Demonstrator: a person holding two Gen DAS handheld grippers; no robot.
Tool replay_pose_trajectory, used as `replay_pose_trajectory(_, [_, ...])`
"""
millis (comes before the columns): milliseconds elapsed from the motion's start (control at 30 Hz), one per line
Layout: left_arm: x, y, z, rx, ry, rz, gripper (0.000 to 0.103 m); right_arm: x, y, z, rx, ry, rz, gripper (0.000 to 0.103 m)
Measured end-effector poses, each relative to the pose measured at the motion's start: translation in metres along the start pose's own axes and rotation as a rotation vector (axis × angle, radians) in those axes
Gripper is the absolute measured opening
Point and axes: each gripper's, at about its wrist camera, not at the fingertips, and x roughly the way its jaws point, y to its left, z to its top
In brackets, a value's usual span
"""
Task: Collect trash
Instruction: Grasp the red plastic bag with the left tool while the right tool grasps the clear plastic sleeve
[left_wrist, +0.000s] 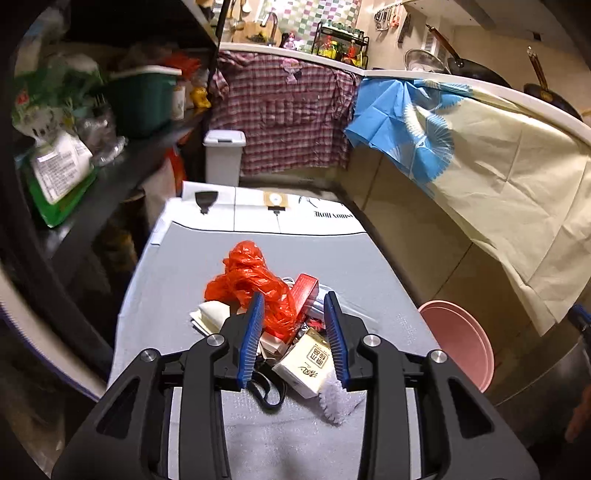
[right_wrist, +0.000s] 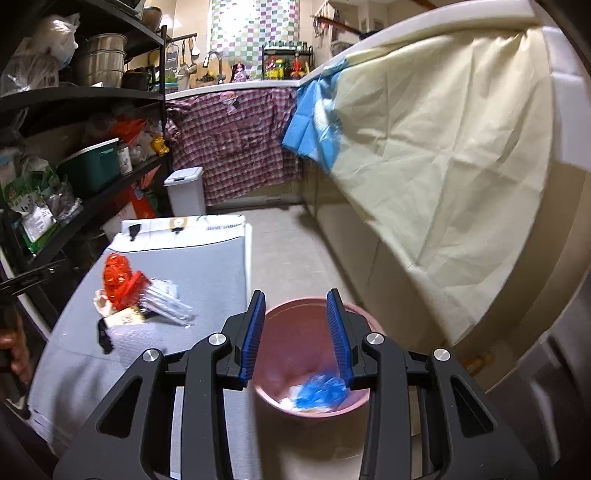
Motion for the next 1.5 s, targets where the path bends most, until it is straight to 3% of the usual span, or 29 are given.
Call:
replay_pose_trajectory(267, [-0.011, 0.019, 0.006, -0.034, -0.028, 0.049, 0.033, 0.015, 0.042, 0.012, -0.066, -0.04, 0.175, 0.028])
replay_pose_trajectory(467, [-0.03, 0.005, 0.007, 0.084, -0.123, 0.095, 0.033, 0.045, 0.066, 0.016, -0.115, -0.037, 0.26, 0.026])
replay_pose_trajectory(767, [0.014, 0.019, 0.0, 0.051, -0.077, 0.11, 0.033, 0.129, 0.095, -0.004, -0.175, 0.039, 0.365, 0.021])
replay_pose_trajectory(1033, [0.069, 0.035, -0.008, -0.029, -0.036, 0.106, 0.033, 0.2, 0.119, -0.02, -0.211, 0.125, 0.447, 0.035])
replay_pose_trajectory(1133, [0.082, 0.04, -0.006, -0.055, -0.035, 0.118, 0.051, 0.216, 0.126, -0.024, -0.221, 0.143, 0.482, 0.047])
replay_pose_trajectory(1233, [0.094, 0.043, -0.004, -0.094, -0.022, 0.11, 0.054, 0.231, 0.136, -0.028, -0.246, 0.168, 0.514, 0.048])
replay_pose_trajectory(1500, [0.127, 0.036, -0.002, -0.079, 0.036, 0.113, 0.057, 0.253, 0.148, -0.039, -0.298, 0.246, 0.575, 0.048])
